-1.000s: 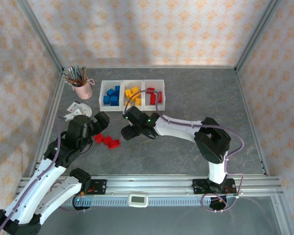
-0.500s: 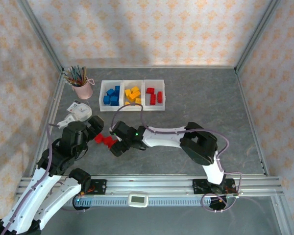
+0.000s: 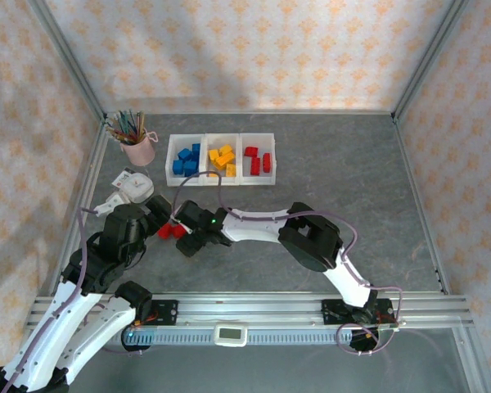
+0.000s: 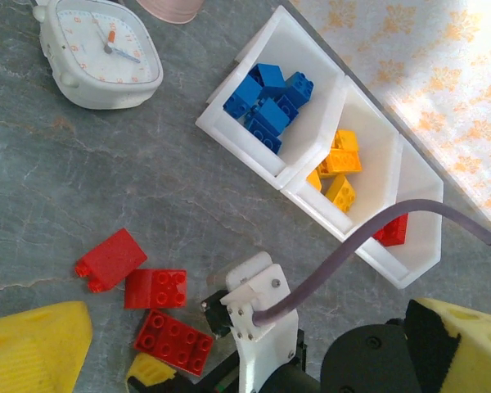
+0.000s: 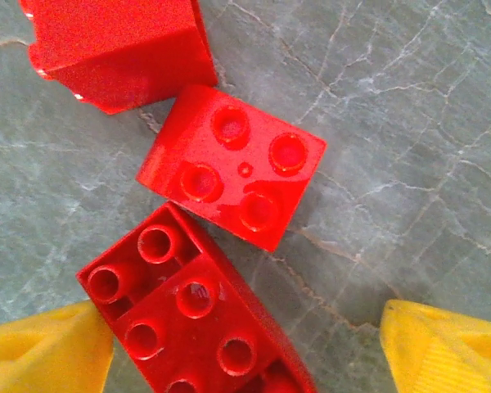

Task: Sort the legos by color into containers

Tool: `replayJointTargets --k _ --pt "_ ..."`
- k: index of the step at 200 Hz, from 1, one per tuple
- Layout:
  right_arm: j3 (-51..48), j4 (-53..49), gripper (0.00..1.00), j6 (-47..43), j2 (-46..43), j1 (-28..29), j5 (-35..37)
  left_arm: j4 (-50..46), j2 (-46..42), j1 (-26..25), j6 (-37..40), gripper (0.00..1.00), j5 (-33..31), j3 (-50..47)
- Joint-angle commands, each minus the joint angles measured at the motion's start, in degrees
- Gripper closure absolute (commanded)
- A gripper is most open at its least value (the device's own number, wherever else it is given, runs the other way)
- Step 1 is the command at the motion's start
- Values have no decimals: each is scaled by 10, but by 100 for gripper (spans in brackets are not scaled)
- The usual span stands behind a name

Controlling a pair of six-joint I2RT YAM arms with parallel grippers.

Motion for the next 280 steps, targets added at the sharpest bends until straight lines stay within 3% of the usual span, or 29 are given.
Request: replayJointTargets --k 1,110,163,203,232,280 --pt "21 -16 24 -22 16 0 7 -14 0 4 10 1 -21 11" --pt "-26 -10 70 2 -37 -1 -1 -15 -1 4 17 1 -14 25" --pt "-123 21 71 60 -145 -33 -30 10 19 4 31 1 16 39" --pt "-159 9 71 93 -215 -97 -36 58 46 5 50 1 48 35" --pt "-137 -15 71 114 -233 -166 -31 121 75 5 86 1 89 25" --pt "-53 -29 71 129 -192 -267 56 185 148 7 135 1 126 33"
